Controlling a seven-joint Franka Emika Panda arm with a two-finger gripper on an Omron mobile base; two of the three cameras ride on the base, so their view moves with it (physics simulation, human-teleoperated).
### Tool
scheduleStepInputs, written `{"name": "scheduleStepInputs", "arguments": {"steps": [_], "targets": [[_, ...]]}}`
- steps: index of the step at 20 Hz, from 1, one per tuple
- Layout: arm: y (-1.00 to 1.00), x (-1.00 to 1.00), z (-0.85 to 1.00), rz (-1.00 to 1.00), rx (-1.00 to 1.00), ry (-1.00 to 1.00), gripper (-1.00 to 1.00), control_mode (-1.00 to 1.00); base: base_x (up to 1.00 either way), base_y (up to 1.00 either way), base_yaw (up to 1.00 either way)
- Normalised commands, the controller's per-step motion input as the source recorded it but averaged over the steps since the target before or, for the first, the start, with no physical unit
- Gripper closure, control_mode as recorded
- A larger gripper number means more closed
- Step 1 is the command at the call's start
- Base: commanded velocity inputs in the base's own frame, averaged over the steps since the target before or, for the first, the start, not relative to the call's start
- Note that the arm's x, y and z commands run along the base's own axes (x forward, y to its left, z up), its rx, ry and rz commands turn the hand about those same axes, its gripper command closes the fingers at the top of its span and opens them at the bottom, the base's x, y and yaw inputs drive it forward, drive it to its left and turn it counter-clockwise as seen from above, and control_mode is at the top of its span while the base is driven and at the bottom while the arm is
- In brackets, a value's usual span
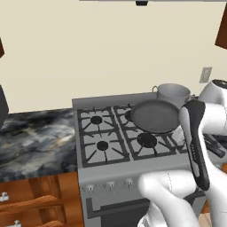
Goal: Move the pot and pan from the stove into the sink.
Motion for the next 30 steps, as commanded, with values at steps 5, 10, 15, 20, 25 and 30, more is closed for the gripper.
{"name": "scheduleStepInputs", "arguments": {"steps": [5, 10, 15, 20, 25, 30], "targets": [[0.00, -0.26, 0.03, 0.04, 0.00, -0.17, 1.00, -1.00, 0.00, 0.00, 0.00], [0.00, 0.00, 0.00, 0.00, 0.00, 0.00, 1.00, 1.00, -0.33, -0.01, 0.05], [0.00, 0.00, 0.00, 0.00, 0.00, 0.00, 1.00, 1.00, -0.70, -0.12, 0.23], [0.00, 0.00, 0.00, 0.00, 0.00, 0.00, 1.00, 1.00, -0.49, -0.05, 0.31], [0.00, 0.00, 0.00, 0.00, 0.00, 0.00, 1.00, 1.00, -0.24, -0.01, 0.44], [0.00, 0.00, 0.00, 0.00, 0.00, 0.00, 1.00, 1.00, -0.17, -0.04, 0.46]]}}
